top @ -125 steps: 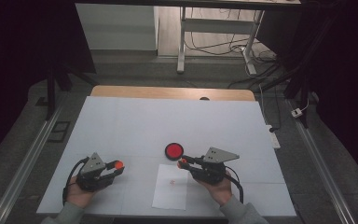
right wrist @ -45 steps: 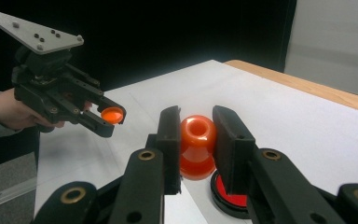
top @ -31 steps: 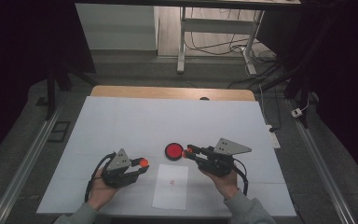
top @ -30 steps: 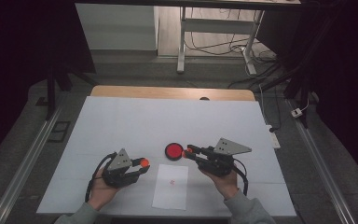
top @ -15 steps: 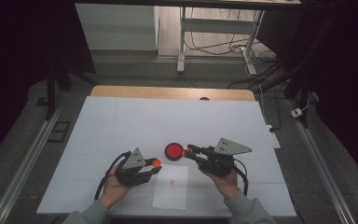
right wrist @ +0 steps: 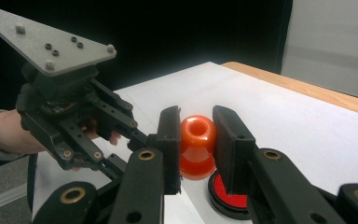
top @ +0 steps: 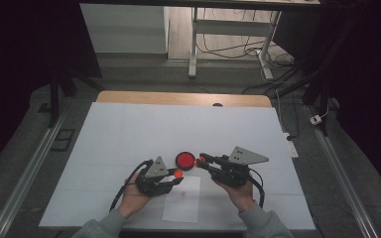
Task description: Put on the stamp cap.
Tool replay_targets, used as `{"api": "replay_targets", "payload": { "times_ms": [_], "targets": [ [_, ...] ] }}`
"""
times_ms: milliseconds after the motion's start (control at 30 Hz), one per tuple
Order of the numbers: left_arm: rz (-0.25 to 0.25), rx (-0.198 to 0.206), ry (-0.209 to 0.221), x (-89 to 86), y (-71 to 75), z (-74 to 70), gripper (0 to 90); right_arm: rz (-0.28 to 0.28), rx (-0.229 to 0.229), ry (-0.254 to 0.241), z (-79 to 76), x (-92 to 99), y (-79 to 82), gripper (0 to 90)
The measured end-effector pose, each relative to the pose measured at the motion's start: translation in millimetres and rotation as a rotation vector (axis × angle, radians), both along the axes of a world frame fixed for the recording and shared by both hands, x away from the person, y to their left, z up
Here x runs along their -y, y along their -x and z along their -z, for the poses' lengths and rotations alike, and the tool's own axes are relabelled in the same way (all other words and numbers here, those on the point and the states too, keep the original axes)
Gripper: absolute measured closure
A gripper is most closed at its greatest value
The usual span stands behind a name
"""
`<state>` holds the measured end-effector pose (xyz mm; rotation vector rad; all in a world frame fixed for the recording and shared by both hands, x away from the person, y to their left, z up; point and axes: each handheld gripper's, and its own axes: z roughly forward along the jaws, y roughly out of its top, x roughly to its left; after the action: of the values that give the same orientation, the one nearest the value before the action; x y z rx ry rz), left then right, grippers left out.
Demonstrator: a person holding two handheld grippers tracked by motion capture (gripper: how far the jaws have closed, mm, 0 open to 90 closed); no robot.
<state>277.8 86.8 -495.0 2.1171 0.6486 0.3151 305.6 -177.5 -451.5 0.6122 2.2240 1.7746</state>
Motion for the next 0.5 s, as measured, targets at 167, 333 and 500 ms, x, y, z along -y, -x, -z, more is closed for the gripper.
{"api": "replay_targets", "payload": {
  "times_ms": [167,333,500],
  "targets": [
    [0.013,-0.013,-0.009,10.1,-3.4,3.7,64.0,-0.006,-0.008,0.007,1.3,-2.0,0.8,72.2],
    [0.021,-0.017,-0.019,14.4,-3.0,6.1,64.0,-0.010,-0.010,0.007,2.0,-2.4,0.6,72.1],
    [0.019,-0.015,-0.015,13.7,-2.7,5.9,64.0,-0.013,-0.018,0.008,3.4,-3.5,0.8,72.1]
  ]
}}
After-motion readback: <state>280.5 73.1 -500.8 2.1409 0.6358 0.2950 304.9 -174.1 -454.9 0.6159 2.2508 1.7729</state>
